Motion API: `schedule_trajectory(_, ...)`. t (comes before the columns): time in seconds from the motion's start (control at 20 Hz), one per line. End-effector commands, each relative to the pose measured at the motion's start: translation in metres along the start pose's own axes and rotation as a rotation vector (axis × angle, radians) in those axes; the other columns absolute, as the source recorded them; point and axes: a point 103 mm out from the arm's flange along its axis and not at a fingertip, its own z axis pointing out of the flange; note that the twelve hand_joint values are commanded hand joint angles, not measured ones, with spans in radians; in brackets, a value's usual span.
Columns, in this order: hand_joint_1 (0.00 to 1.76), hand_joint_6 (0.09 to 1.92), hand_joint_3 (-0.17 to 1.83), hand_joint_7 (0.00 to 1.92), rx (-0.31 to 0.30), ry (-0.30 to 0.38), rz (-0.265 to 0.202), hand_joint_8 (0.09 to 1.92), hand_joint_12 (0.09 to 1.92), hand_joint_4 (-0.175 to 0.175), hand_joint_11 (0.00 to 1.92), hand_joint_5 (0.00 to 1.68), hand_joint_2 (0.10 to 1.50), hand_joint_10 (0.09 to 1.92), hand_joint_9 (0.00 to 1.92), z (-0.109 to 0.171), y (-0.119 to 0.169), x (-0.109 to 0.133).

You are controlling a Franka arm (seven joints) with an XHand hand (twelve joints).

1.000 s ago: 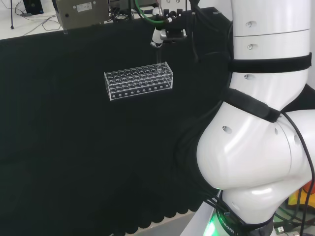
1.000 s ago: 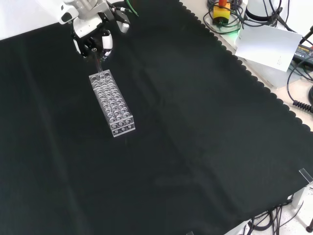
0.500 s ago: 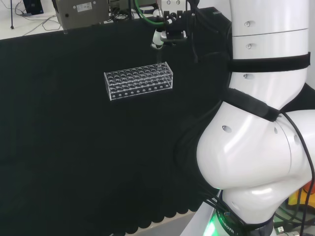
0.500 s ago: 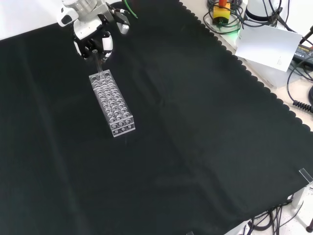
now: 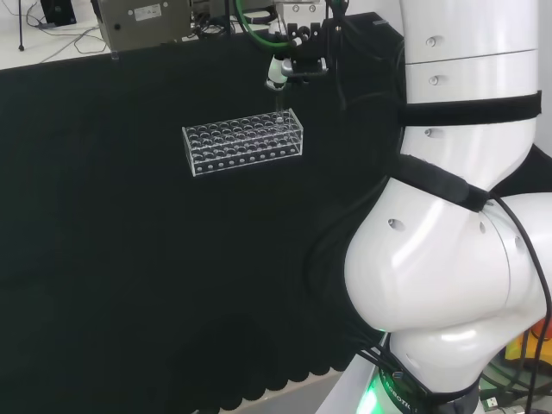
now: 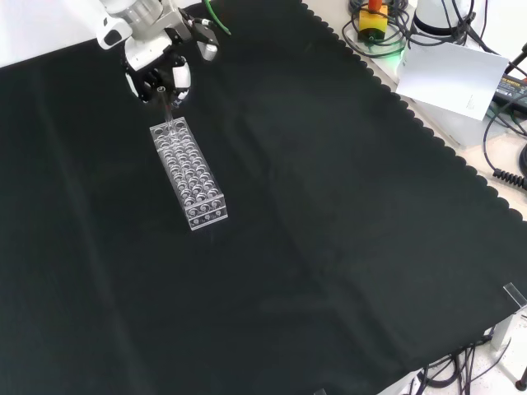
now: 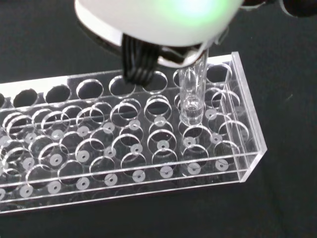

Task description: Put the test tube back in the rack.

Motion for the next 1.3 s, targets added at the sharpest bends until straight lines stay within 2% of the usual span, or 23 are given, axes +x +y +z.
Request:
schedule_trajectory(0.05, 1.23, 0.54, 0.77, 1.79, 0.012, 0.004, -0.004, 0.44, 0.67, -0.175, 1.55, 1.37, 0.57, 0.12, 1.83, 0.011, 0.005, -0.001)
schedule_trajectory(0.35, 1.23, 0.54, 0.77, 1.79, 0.024, 0.007, -0.007, 0.44, 0.67, -0.175, 1.55, 1.37, 0.57, 0.11, 1.83, 0.029, 0.011, 0.002)
schedule_trajectory(1.3, 1.23, 0.53, 0.77, 1.79, 0.066, 0.013, -0.012, 0.44, 0.67, -0.175, 1.55, 1.37, 0.57, 0.11, 1.84, 0.046, 0.015, 0.000)
